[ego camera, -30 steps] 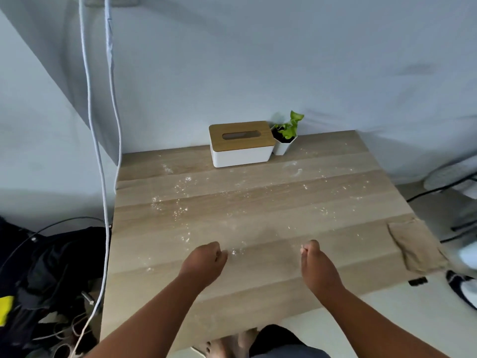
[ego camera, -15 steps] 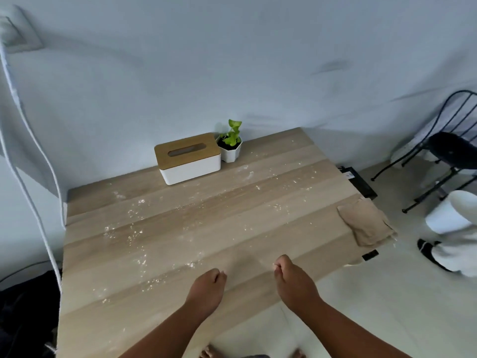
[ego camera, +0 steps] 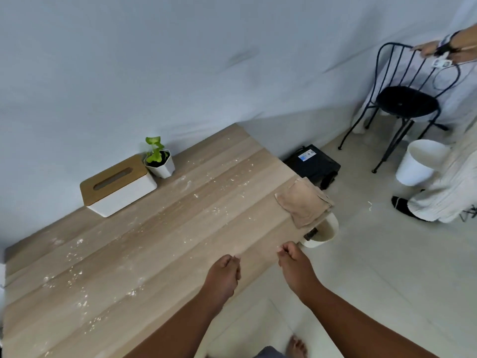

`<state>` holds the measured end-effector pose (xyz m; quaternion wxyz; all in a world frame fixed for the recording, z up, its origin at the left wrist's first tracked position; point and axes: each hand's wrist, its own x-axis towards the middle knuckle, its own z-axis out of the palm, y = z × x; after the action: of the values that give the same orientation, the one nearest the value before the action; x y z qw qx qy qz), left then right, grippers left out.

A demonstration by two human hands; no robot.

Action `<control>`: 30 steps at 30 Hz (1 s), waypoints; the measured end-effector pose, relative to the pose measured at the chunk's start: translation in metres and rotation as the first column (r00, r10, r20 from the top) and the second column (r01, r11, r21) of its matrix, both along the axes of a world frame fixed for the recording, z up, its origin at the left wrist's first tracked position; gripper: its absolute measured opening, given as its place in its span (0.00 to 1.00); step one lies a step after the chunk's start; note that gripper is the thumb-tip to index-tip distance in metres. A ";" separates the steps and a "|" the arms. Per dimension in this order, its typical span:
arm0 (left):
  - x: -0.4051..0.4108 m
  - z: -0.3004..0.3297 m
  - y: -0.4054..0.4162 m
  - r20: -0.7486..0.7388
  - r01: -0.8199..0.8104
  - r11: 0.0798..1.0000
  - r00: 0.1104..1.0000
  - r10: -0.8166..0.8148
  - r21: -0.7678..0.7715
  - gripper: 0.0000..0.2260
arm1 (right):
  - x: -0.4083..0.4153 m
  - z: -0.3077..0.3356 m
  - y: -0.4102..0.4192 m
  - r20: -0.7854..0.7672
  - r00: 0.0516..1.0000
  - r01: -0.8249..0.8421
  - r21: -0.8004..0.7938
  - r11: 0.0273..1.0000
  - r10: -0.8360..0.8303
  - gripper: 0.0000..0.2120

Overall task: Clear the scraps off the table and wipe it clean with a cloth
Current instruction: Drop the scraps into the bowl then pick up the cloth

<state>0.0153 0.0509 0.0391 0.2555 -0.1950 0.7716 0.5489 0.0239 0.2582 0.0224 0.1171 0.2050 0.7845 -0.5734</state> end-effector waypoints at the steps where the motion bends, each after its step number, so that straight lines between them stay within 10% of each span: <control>1: -0.002 0.000 0.015 -0.003 0.026 1.000 1.000 -0.026 -0.012 0.19 | 0.001 -0.002 0.015 0.006 1.000 0.025 -0.023 0.999 -0.024 0.08; 12: -0.019 0.009 0.153 0.066 0.212 0.977 0.975 -0.212 0.013 0.14 | 0.016 -0.010 0.137 0.210 0.930 0.355 -0.290 0.889 -0.303 0.08; 30: -0.089 -0.033 0.300 0.164 0.446 0.886 0.872 -0.462 0.123 0.15 | 0.000 -0.014 0.264 0.332 0.851 0.473 -0.153 0.868 -0.406 0.08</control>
<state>-0.0739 0.3511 0.0059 0.4569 -0.0487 0.7451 0.4835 0.0242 0.5220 0.0079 0.1183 0.4466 0.6191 -0.6350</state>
